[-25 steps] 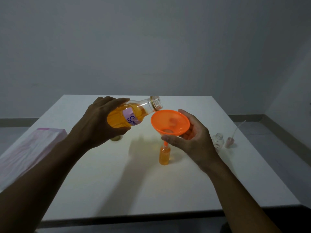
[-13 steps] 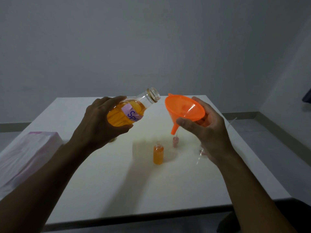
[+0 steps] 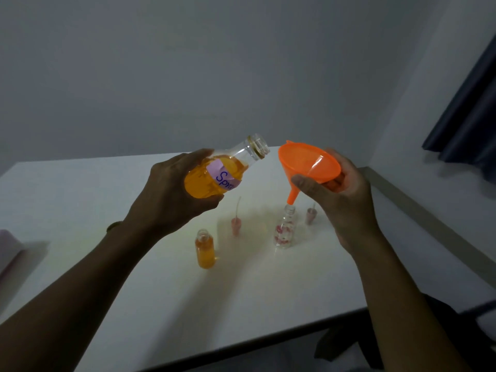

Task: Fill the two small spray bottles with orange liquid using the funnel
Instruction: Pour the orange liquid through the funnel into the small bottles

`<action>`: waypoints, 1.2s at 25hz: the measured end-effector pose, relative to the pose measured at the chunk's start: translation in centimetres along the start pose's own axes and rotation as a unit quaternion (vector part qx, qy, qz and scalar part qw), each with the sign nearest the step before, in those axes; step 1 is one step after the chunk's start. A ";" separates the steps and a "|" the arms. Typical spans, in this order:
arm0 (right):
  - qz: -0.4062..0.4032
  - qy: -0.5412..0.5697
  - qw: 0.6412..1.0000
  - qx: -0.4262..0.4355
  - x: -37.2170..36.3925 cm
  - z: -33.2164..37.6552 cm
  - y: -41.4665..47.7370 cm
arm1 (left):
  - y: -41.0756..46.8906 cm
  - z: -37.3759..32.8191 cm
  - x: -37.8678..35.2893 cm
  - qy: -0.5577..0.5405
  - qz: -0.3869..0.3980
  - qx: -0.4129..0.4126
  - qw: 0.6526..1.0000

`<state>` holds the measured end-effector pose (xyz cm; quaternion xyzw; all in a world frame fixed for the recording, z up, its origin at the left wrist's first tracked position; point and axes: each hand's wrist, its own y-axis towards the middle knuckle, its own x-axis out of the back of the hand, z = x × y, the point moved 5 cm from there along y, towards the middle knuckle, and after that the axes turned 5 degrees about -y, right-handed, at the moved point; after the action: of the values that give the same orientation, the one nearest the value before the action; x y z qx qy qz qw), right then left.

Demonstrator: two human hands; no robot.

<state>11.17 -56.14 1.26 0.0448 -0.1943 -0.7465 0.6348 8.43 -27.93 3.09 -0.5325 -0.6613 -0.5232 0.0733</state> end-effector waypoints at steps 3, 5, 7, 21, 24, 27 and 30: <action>0.003 -0.002 1.000 -0.003 0.1 -0.6 0.1 | 0.4 -0.3 -1.1 -0.005 0.010 -0.005 1.000; 0.011 -0.008 1.000 -0.006 0.0 -0.7 0.0 | 0.5 -0.2 -1.4 -0.004 0.009 -0.005 1.000; 0.024 -0.022 0.999 -0.006 -0.2 -1.0 -0.2 | 0.6 -0.2 -1.5 0.002 0.008 -0.008 1.000; 0.065 -0.026 0.998 -0.007 -0.6 -2.5 -0.1 | 3.3 -1.3 -0.8 0.083 0.078 -0.061 0.992; 0.068 -0.027 0.997 -0.006 -0.6 -2.7 0.1 | 4.0 -1.5 -0.5 0.097 0.092 -0.082 0.988; 0.075 -0.031 0.997 -0.004 -0.6 -2.8 0.2 | 4.5 -1.7 -0.4 0.119 0.097 -0.096 0.983; 0.077 -0.033 0.996 -0.003 -0.6 -2.7 0.2 | 4.8 -1.8 -0.4 0.124 0.103 -0.104 0.981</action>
<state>12.29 -56.18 -1.24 0.0028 -0.2155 -0.6969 0.6841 11.52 -30.11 6.52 -0.5338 -0.5302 -0.6409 0.1524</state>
